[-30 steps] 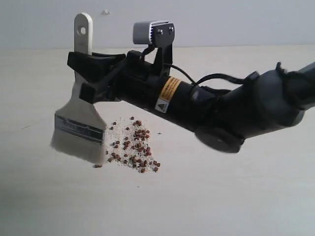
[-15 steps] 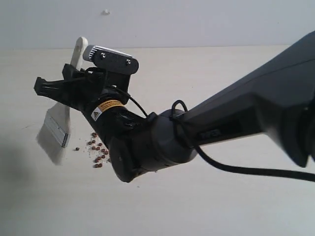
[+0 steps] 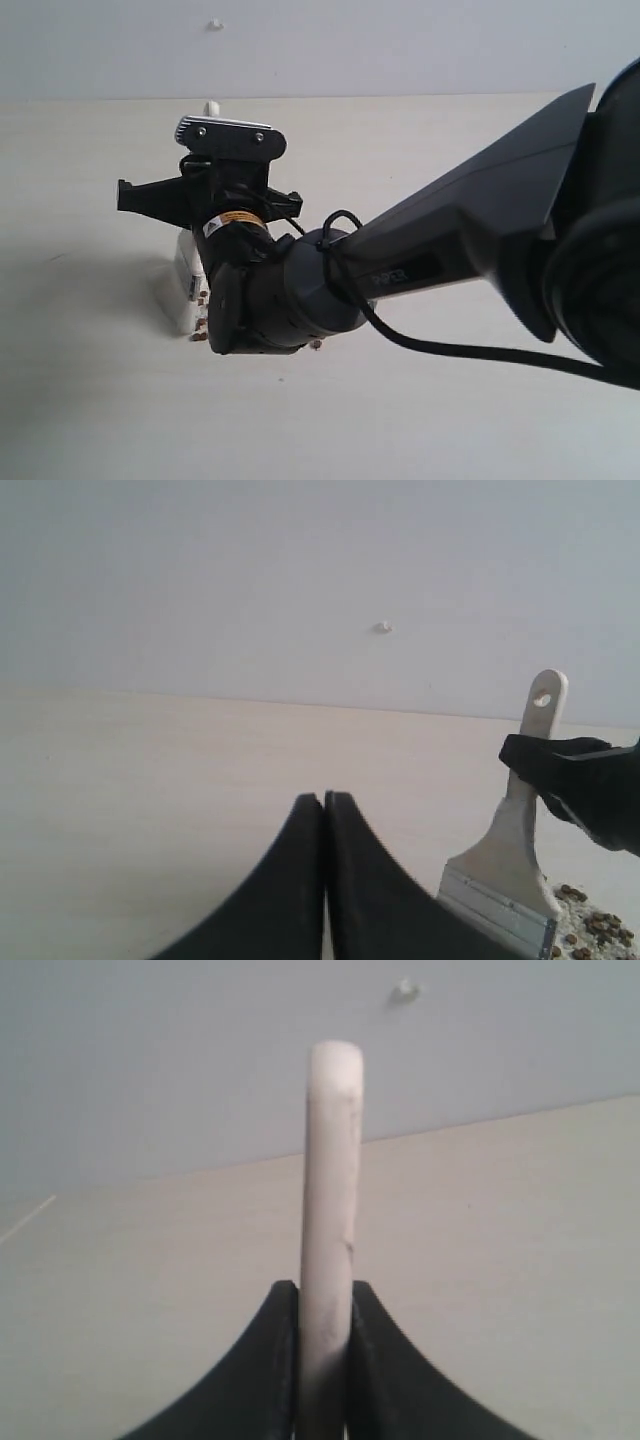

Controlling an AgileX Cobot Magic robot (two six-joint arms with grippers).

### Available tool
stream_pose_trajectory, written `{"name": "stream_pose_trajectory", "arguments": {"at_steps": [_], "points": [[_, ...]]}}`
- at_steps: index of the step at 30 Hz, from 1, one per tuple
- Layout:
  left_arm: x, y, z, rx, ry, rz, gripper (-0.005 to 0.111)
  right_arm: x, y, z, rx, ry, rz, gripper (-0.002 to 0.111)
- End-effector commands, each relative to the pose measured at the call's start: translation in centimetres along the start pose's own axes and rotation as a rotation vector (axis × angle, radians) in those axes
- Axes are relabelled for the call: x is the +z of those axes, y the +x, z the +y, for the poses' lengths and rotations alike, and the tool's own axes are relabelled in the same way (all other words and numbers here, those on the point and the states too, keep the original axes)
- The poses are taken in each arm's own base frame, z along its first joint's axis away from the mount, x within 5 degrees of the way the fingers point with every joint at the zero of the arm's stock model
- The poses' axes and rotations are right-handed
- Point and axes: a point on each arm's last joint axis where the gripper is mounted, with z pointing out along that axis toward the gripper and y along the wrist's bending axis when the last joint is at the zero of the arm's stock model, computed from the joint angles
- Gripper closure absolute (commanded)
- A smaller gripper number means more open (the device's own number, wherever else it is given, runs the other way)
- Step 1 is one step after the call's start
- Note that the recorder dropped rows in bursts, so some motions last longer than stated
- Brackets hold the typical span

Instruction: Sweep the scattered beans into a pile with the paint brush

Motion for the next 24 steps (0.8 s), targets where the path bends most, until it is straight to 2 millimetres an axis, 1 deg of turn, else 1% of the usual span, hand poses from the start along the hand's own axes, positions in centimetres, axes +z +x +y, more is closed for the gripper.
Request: {"name": "stream_pose_trajectory", "arguments": {"at_steps": [1,4,6,9,11,16,18,24], "points": [[0.0,0.1,0.0,0.002,0.006,-0.002,0.107,-0.1,-0.3,-0.8,-0.066,0.115,0.022,0.108],[0.0,0.1,0.0,0.002,0.006,-0.002,0.107,-0.3,-0.6,-1.5,-0.096,0.201,0.017,0.108],[0.0,0.1,0.0,0.002,0.006,-0.002,0.107,-0.4,-1.1,-1.8,-0.151,0.244,-0.001,0.108],[0.0,0.1,0.0,0.002,0.006,-0.002,0.107,-0.7,-2.0,-1.6,-0.166,0.256,-0.018,0.108],[0.0,0.1,0.0,0.002,0.006,-0.002,0.107,-0.9,-2.5,-1.2,-0.155,0.244,-0.021,0.108],[0.0,0.1,0.0,0.002,0.006,-0.002,0.107,-2.2,-4.3,1.2,-0.139,0.141,-0.063,0.108],[0.0,0.1,0.0,0.002,0.006,-0.002,0.107,-2.8,-4.3,2.1,-0.129,0.110,-0.056,0.108],[0.0,0.1,0.0,0.002,0.006,-0.002,0.107,-4.2,-2.0,4.5,-0.142,-0.024,0.114,0.108]]}}
